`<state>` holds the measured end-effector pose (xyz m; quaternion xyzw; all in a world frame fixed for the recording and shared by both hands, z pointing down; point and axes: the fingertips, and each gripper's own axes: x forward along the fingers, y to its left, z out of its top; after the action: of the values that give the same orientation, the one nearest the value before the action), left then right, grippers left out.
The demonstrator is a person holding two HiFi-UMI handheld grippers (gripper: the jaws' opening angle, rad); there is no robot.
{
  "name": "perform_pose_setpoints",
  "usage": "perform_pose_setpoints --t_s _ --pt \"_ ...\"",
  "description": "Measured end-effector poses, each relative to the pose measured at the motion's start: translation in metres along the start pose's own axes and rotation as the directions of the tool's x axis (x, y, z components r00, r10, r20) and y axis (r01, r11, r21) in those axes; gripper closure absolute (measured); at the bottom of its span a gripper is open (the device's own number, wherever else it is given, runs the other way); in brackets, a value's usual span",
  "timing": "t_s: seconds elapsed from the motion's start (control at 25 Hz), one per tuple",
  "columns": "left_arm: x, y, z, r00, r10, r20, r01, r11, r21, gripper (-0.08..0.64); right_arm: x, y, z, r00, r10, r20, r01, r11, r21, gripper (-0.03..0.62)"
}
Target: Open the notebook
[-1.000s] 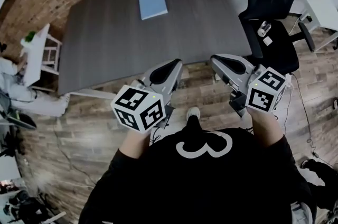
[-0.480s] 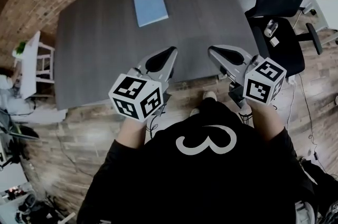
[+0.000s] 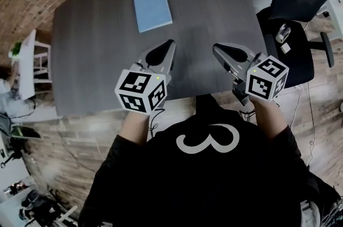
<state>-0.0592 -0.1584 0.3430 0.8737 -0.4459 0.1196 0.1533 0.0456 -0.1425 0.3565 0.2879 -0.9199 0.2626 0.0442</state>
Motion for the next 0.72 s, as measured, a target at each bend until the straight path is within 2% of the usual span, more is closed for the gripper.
perform_pose_setpoints --t_s 0.16,0.2,0.24,0.52,0.72 --pt "0.027 0.029 -0.007 0.998 0.038 -0.04 -0.039 0.999 -0.007 0.538 0.022 -0.025 0.0 0.999 0.016 -0.031 -0.015 0.999 0.04 0.591" --pt "0.034 0.035 -0.01 0.997 0.046 -0.054 -0.047 0.999 -0.007 0.487 0.026 -0.03 0.001 0.999 0.017 -0.038 -0.016 0.999 0.044 0.591" --pt "0.042 0.042 -0.012 0.996 0.057 -0.069 -0.057 0.998 -0.002 0.471 0.031 -0.036 0.002 0.999 0.017 -0.044 -0.015 0.999 0.045 0.591" --pt "0.085 0.073 -0.034 0.978 0.139 -0.155 -0.128 0.989 0.079 0.405 0.053 -0.062 0.003 0.997 0.022 -0.076 -0.016 0.997 0.073 0.591" --pt "0.108 0.098 -0.054 0.956 0.204 -0.21 -0.175 0.973 0.15 0.393 0.062 -0.078 -0.004 0.995 0.021 -0.096 -0.011 0.995 0.097 0.591"
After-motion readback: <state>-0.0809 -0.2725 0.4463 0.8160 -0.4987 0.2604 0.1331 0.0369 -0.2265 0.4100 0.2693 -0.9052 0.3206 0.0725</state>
